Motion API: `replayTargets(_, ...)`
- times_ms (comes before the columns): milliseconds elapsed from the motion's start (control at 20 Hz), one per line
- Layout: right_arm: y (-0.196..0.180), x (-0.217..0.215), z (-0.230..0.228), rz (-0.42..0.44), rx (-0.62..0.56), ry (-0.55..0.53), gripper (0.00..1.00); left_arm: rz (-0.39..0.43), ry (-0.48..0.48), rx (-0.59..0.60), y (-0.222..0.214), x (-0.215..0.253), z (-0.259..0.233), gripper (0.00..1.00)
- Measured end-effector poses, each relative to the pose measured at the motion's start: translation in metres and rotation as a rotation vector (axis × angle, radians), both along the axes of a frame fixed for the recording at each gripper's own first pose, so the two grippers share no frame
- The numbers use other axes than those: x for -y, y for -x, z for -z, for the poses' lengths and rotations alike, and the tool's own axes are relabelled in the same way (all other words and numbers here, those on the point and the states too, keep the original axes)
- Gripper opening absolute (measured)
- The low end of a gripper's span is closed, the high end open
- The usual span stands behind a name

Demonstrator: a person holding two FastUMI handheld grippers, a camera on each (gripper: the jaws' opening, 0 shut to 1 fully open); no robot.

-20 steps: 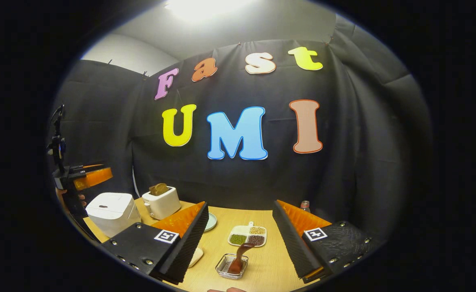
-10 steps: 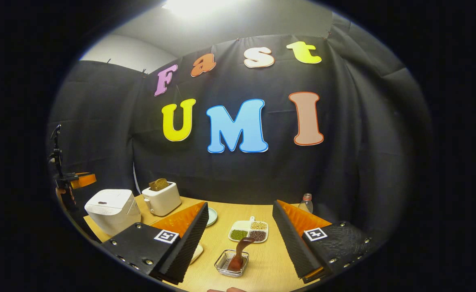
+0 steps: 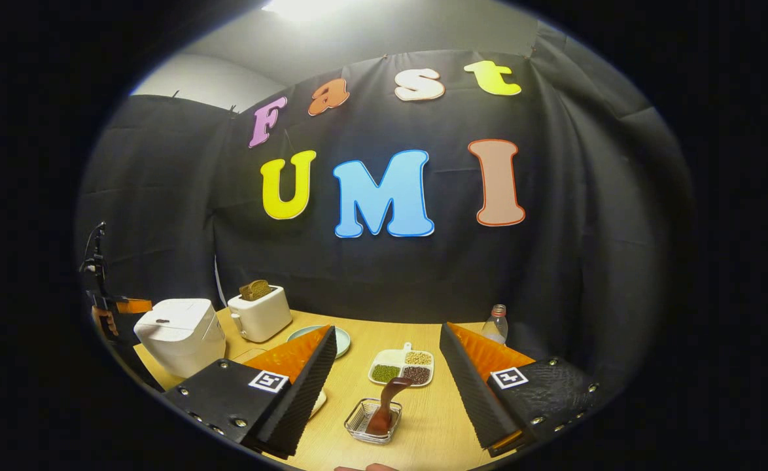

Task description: Close the left gripper, press the button to open the rice cooker; take a wooden spoon from the chopstick holder with the right hand, scoop a spoonful of rice and pour it into the rice cooker, then put the wooden spoon back into the chopstick holder.

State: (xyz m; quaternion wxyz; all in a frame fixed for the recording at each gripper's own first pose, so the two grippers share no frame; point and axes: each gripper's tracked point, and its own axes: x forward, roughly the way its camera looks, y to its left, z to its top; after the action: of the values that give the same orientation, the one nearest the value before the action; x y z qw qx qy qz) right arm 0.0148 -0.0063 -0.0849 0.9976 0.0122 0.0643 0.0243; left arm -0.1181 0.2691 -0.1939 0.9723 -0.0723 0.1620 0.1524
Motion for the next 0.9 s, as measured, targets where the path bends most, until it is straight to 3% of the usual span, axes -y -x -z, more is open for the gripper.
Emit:
replayTargets(150, -0.002, 0.000, 0.003, 0.000, -0.001, 0.000, 0.97, 0.017, 0.047, -0.029, -0.007, 0.000, 0.014, 0.08)
replayTargets(400, -0.003, 0.002, 0.012, 0.001, -0.016, 0.007, 0.97, -0.014, 0.045, -0.117, -0.020, -0.014, 0.046, 0.08)
replayTargets(550, -0.004, 0.005, 0.017, 0.006, -0.027, 0.002, 0.97, -0.035, 0.096, -0.126, -0.021, -0.016, 0.055, 0.08)
replayTargets(600, -0.003, 0.006, 0.018, 0.005, -0.027, -0.002, 0.97, -0.039, 0.129, -0.128, -0.022, -0.017, 0.055, 0.12)
replayTargets(650, -0.003, 0.004, 0.019, -0.001, -0.027, -0.007, 0.97, -0.040, 0.141, -0.116, -0.019, -0.018, 0.048, 0.07)
replayTargets(700, -0.002, 0.004, 0.021, -0.004, -0.027, -0.005, 0.97, -0.059, 0.135, -0.098, -0.017, -0.021, 0.039, 0.12)
replayTargets(750, -0.002, 0.005, 0.022, -0.004, -0.025, 0.003, 0.97, -0.063, 0.104, -0.057, -0.014, -0.023, 0.019, 0.08)
replayTargets(800, -0.003, 0.007, 0.023, 0.001, -0.025, 0.012, 0.97, -0.071, 0.051, -0.001, -0.013, -0.023, -0.006, 0.25)
replayTargets(900, -0.003, 0.007, 0.026, 0.002, -0.028, 0.011, 0.97, -0.088, -0.092, 0.111, -0.015, -0.021, -0.056, 0.75)
